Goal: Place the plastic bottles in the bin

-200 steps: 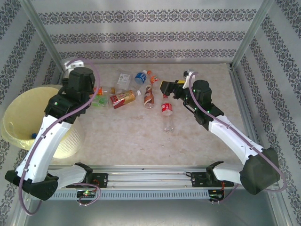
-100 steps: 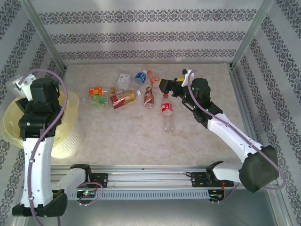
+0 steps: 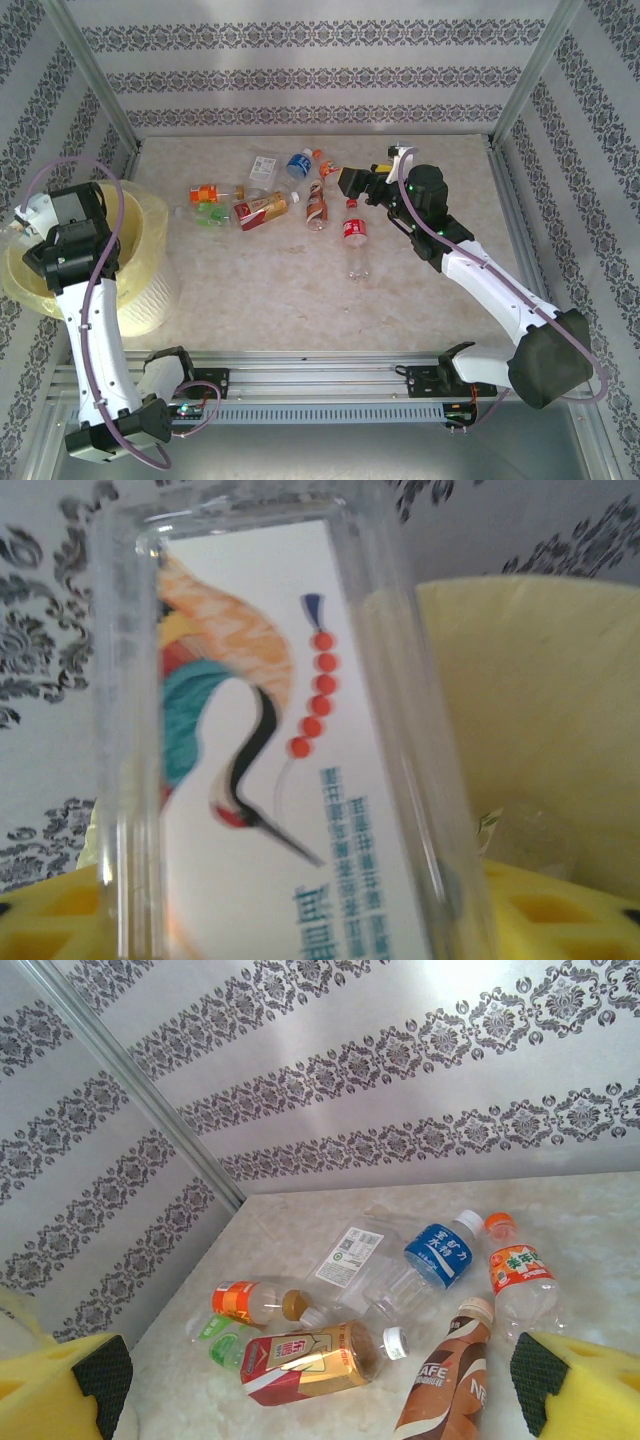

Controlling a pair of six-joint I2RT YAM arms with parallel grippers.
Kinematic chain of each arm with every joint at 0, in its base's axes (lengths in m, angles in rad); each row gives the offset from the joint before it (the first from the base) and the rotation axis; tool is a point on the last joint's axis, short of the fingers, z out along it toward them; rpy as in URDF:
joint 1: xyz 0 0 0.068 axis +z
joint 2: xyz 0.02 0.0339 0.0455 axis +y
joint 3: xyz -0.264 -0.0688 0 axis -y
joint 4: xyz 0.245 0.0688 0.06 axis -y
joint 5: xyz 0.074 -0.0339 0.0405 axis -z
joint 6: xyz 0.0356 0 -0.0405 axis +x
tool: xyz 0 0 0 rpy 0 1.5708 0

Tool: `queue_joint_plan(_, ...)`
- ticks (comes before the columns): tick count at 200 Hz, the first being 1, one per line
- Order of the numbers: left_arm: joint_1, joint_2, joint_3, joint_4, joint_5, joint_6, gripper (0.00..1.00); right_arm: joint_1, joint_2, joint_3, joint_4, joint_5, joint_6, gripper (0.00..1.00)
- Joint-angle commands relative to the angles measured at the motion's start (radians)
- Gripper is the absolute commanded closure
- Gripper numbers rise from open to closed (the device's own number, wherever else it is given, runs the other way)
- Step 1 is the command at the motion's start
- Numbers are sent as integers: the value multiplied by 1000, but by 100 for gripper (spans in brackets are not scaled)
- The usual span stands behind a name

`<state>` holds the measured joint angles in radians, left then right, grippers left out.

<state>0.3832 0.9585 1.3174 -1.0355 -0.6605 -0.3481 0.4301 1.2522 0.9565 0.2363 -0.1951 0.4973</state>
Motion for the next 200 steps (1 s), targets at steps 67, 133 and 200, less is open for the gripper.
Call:
queue_joint_plan(67,23,-20,40,-56,65,-93,4,10,-15,10,5,89,18,2)
queue_joint_plan(133,4,-53,48,-14,355,-150,0,10,-31,3,-33,128,43,2)
queue_joint_plan(200,-238,-35,138,56,387,-252,0,-4,-91,-62,-34,150,25,2)
